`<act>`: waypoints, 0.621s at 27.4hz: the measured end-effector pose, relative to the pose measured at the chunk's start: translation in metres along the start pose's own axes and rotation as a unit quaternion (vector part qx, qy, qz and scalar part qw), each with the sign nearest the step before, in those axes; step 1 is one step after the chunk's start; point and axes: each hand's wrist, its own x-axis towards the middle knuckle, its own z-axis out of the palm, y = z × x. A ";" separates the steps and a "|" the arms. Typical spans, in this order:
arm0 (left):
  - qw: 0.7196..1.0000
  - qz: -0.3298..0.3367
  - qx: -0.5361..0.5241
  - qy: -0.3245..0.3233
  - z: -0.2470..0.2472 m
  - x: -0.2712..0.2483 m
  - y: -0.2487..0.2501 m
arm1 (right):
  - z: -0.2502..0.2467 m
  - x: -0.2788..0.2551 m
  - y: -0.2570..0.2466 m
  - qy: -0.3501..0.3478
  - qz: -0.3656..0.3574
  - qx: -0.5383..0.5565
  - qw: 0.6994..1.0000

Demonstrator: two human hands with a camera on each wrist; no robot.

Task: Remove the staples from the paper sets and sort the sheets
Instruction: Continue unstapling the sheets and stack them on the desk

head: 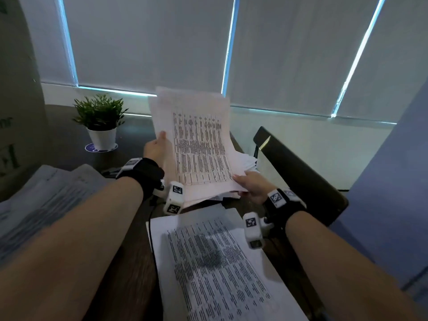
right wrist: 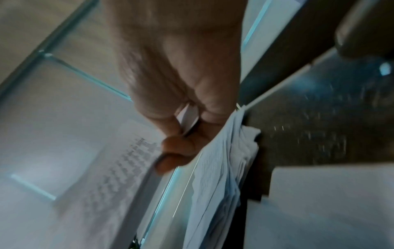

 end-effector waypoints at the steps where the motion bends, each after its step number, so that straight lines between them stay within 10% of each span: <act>1: 0.999 -0.033 0.016 -0.008 0.002 0.003 -0.005 | 0.004 0.006 0.005 0.011 0.011 0.064 0.998; 7: 0.939 -0.183 0.238 -0.171 0.008 -0.016 -0.042 | 0.028 0.056 0.013 0.049 0.074 0.261 0.961; 9: 0.856 -0.171 0.413 -0.259 0.008 -0.023 -0.049 | 0.035 0.064 0.013 0.045 0.079 0.317 0.944; 11: 0.718 -0.144 0.583 -0.353 0.005 -0.023 -0.053 | 0.039 0.062 0.013 0.018 0.079 0.333 0.939; 13: 0.622 -0.106 0.691 -0.353 -0.001 -0.011 -0.064 | 0.038 0.052 0.012 -0.006 0.092 0.258 0.962; 17: 0.606 -0.113 0.728 -0.300 -0.023 -0.023 -0.066 | 0.030 0.014 0.012 -0.059 0.081 -0.234 0.967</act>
